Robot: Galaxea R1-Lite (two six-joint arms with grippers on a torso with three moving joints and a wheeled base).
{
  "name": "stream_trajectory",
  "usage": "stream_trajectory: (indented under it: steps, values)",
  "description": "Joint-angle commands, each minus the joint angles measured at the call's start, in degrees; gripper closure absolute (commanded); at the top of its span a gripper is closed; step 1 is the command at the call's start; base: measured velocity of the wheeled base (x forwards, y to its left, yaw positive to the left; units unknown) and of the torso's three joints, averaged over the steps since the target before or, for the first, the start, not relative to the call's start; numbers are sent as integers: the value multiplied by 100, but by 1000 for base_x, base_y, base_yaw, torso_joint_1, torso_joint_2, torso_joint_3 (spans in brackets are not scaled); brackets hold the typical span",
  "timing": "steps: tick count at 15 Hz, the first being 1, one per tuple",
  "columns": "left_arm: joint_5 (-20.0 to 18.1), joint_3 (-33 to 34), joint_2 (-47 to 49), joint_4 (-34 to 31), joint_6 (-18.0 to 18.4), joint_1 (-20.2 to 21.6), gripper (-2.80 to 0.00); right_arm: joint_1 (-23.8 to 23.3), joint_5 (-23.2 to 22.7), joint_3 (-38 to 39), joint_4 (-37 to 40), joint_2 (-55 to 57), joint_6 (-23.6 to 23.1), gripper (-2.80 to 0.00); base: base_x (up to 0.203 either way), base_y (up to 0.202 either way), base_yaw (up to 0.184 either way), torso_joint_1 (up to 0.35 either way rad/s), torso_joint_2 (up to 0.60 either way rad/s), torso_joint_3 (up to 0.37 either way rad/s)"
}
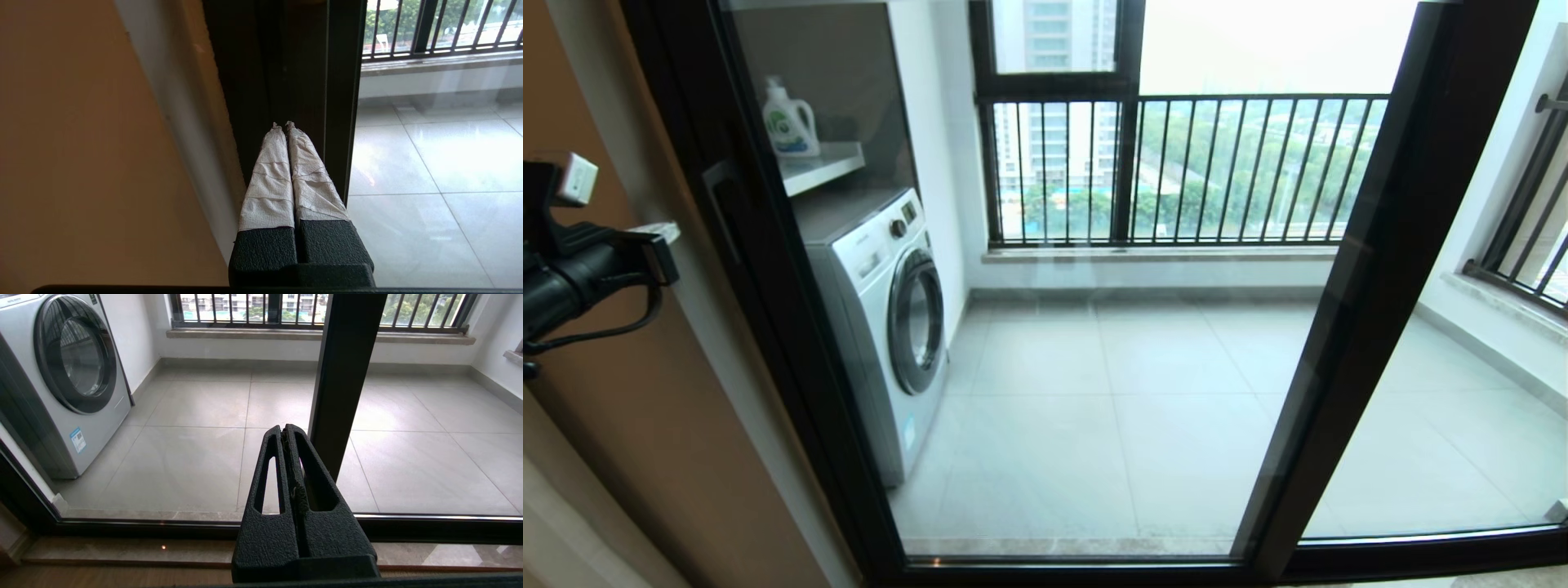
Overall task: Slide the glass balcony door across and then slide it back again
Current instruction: Close the slid door
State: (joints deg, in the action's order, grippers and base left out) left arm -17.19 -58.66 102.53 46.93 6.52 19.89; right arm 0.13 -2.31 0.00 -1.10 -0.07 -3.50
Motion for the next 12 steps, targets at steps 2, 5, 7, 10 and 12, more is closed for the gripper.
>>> stream_trajectory:
  steps: [2,5,7,10,12]
  values:
    - [180,-241,512,61,283,-261,0,4,-6,70,-5,7,-2,0,0,0,0,0,0,0]
    - [223,-333,652,62,491,-397,0,4,-6,70,-5,7,-2,0,0,0,0,0,0,0]
    - [401,-537,759,62,487,-441,0,4,-6,70,-5,7,-2,0,0,0,0,0,0,0]
    - [444,-621,766,49,490,-377,0,4,-6,70,-5,7,-2,0,0,0,0,0,0,0]
    - [444,-621,738,18,534,-310,0,4,-6,70,-5,7,-2,0,0,0,0,0,0,0]
